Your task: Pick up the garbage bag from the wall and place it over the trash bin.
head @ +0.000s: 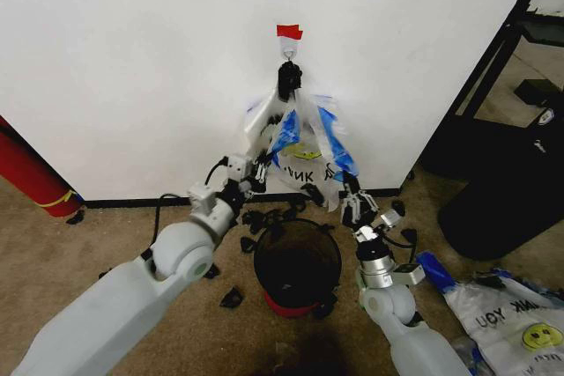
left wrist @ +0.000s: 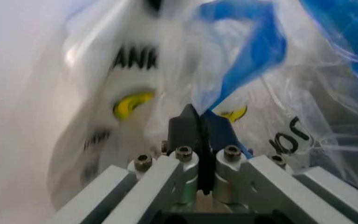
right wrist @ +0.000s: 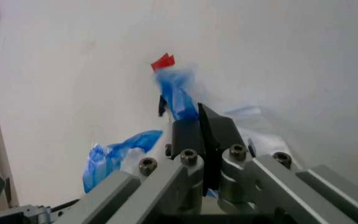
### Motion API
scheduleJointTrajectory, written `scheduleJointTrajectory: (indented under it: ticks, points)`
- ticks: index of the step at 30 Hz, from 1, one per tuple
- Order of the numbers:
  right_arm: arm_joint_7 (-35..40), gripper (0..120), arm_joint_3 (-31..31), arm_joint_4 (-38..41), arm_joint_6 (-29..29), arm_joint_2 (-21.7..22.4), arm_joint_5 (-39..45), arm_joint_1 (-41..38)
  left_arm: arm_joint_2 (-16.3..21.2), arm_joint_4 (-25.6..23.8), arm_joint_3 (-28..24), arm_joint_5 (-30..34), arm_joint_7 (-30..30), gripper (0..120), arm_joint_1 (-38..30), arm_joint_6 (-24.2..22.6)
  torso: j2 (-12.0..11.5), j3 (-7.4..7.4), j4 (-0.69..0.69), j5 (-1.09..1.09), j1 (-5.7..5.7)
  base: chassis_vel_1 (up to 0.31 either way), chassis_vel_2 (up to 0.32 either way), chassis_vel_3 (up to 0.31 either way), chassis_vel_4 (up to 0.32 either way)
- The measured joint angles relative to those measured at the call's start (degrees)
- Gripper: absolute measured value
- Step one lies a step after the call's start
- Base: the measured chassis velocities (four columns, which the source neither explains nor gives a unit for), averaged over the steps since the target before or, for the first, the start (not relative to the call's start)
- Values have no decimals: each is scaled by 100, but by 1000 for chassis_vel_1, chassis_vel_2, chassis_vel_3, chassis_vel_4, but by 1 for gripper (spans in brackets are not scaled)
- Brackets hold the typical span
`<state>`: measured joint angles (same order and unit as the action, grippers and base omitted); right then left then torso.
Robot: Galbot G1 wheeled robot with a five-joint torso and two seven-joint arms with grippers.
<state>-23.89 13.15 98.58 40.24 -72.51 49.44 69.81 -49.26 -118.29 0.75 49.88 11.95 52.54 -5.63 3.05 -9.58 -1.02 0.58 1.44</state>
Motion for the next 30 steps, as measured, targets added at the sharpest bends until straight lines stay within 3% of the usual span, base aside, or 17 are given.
scheduleJointTrajectory:
  ticks: [11, 19, 30]
  points:
    - [-1298, 0, 420, 73, 292, 132, -80, 1126, -141, -737, 652, -430, 264, 0, 1450, -62, 0, 1, -2, -1, 0, 0, 0, 0, 0]
    - [-1695, 0, 767, 22, 582, 180, -425, 1389, -166, -1113, 731, -738, 707, 0, 1791, -220, 0, 0, -2, -1, 0, 0, 0, 0, 0]
    - [-2430, 0, 1046, -36, 703, 295, -549, 1553, -136, -1805, 1209, -872, 1267, 0, 2522, -577, 0, 0, -1, -2, 0, 0, 0, 0, 0]
